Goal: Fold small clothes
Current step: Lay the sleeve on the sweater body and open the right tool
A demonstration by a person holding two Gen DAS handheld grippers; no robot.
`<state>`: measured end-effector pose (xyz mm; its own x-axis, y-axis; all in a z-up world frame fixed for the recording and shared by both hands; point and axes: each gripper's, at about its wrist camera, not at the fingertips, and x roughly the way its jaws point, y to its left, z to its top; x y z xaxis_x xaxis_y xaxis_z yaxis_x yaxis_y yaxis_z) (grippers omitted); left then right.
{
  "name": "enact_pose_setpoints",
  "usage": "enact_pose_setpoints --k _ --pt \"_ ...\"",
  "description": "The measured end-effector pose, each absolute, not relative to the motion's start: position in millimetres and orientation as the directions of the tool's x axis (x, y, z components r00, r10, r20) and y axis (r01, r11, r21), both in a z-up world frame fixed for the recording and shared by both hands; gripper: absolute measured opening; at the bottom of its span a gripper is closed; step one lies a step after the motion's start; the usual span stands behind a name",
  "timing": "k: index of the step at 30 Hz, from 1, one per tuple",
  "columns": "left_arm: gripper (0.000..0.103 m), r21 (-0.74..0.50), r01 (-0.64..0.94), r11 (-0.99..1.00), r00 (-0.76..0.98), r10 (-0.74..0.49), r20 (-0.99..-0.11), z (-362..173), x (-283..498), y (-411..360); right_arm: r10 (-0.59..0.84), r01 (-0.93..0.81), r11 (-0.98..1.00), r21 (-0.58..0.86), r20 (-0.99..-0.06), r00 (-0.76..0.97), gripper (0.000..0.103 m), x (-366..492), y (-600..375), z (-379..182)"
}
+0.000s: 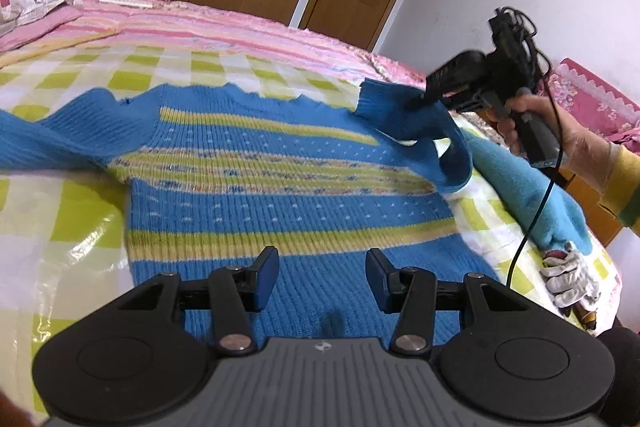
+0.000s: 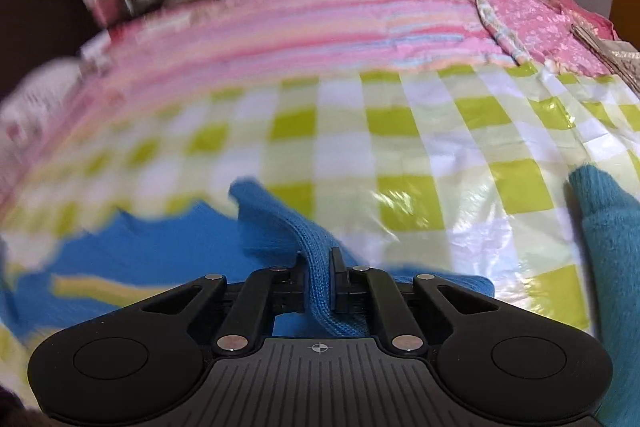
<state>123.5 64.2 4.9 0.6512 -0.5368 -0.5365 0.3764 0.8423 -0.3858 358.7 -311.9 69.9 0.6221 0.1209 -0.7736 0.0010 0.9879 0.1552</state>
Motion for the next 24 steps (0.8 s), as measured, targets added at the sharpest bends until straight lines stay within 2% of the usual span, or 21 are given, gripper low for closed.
enact_pose_setpoints --k 5,10,11,13,17,19,23,24 --pt "0.052 -0.389 0.380 0.839 0.675 -0.539 -0.503 14.5 118.3 69.7 0.217 -0.005 0.955 0.297 -0.686 0.694 0.008 339.2 -282.6 109.2" --pt "0.052 -0.387 0.376 0.842 0.698 -0.532 -0.479 21.5 114.8 77.6 0.341 -0.055 0.904 0.425 -0.635 0.693 0.008 329.0 -226.3 102.5" --pt "0.052 -0.388 0.373 0.843 0.703 -0.530 -0.475 22.3 114.7 79.3 0.357 -0.073 0.901 0.427 -0.635 0.686 0.008 327.0 -213.8 95.9" --pt "0.052 -0.384 0.371 0.846 0.709 -0.525 -0.471 23.6 114.7 81.9 0.370 -0.146 0.918 0.369 -0.663 0.650 0.015 323.7 -180.9 77.0" --pt "0.053 -0.375 0.372 0.849 0.714 -0.520 -0.469 24.9 114.2 84.3 0.417 -0.304 0.905 0.298 -0.761 0.496 0.015 309.1 -129.1 36.4" --pt "0.053 -0.379 0.375 0.846 0.712 -0.525 -0.466 25.0 114.3 85.6 0.435 -0.370 0.885 0.281 -0.781 0.448 0.027 299.1 -115.5 29.0" --pt "0.053 -0.380 0.376 0.845 0.714 -0.526 -0.462 25.2 114.2 86.6 0.456 -0.457 0.855 0.245 -0.776 0.436 0.033 286.8 -110.5 35.0" --pt "0.053 -0.382 0.374 0.845 0.715 -0.525 -0.462 25.0 114.4 87.0 0.445 -0.451 0.862 0.231 -0.771 0.456 0.037 285.5 -112.9 38.7"
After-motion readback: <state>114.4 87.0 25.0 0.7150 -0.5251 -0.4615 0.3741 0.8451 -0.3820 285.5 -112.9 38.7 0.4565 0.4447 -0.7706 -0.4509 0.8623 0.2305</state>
